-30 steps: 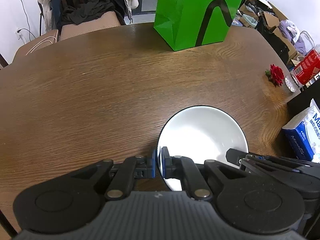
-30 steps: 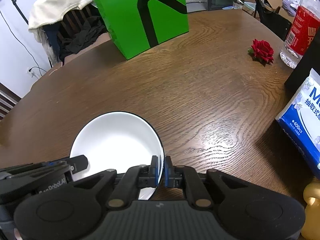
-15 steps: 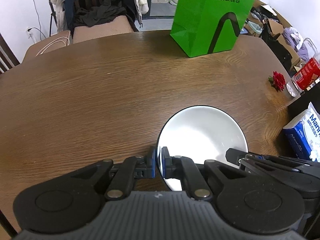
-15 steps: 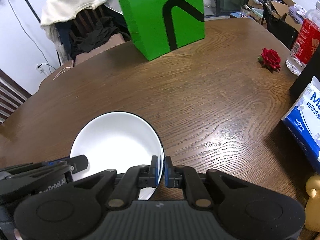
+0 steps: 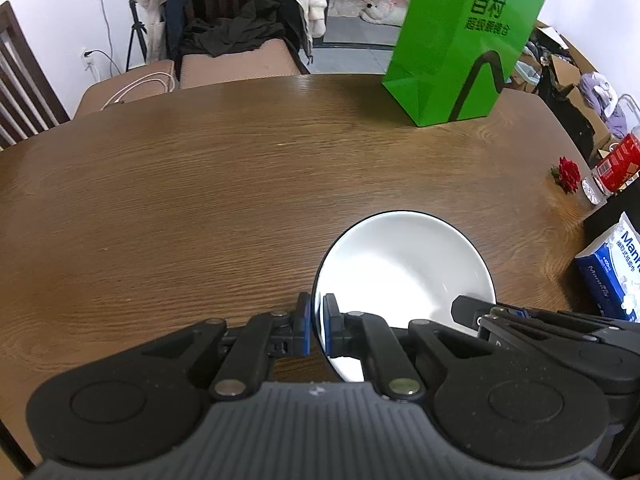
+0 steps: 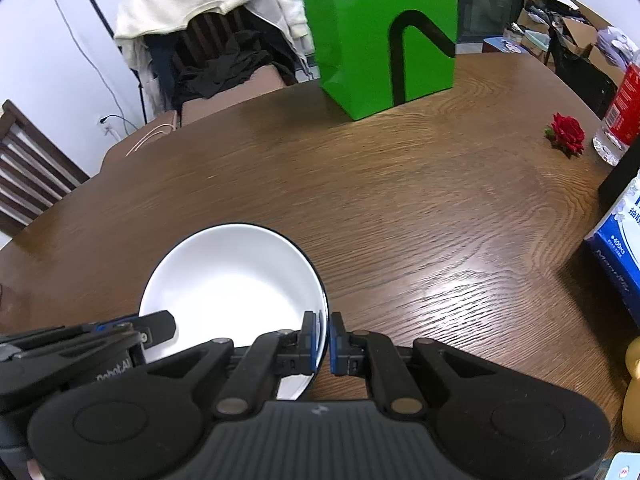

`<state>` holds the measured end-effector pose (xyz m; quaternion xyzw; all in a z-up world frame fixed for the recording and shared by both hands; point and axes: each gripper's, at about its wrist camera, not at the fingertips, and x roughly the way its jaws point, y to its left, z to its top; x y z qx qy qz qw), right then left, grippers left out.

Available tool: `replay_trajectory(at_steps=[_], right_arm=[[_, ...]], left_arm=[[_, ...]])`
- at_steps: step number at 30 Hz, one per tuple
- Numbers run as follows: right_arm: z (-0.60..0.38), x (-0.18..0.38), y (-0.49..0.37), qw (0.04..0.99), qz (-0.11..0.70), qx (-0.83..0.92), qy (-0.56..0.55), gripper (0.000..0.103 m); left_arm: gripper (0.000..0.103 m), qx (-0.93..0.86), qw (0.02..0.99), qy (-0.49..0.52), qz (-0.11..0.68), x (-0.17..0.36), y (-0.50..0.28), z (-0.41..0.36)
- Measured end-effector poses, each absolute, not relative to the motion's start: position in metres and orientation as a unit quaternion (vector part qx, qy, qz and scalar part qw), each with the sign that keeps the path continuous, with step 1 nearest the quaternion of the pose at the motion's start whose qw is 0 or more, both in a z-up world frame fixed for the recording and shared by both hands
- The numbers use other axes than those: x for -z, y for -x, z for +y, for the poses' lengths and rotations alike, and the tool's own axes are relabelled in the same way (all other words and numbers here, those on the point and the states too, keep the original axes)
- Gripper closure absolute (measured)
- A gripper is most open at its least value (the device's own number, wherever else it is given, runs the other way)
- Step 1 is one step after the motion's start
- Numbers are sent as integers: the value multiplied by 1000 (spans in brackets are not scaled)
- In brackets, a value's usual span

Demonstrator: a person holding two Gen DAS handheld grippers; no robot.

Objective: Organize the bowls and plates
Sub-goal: 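Lift the white bowl with both grippers and carry it toward the blue bowl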

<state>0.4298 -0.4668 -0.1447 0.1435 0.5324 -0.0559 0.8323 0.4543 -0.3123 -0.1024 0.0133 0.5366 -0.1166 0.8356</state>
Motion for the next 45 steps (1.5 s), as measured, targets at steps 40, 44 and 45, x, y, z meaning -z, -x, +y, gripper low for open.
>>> replay_trajectory(at_steps=[40, 44, 45], right_arm=[[-285, 88, -380, 848, 521, -51, -85, 96], [-264, 85, -372, 848, 521, -62, -78, 96], [-259, 84, -371, 847, 521, -65, -76, 96]], left_arm=[[96, 21, 860, 54, 507, 46, -369, -127], [96, 10, 861, 62, 505, 41, -358, -108], [96, 8, 861, 64, 505, 40, -355, -102]])
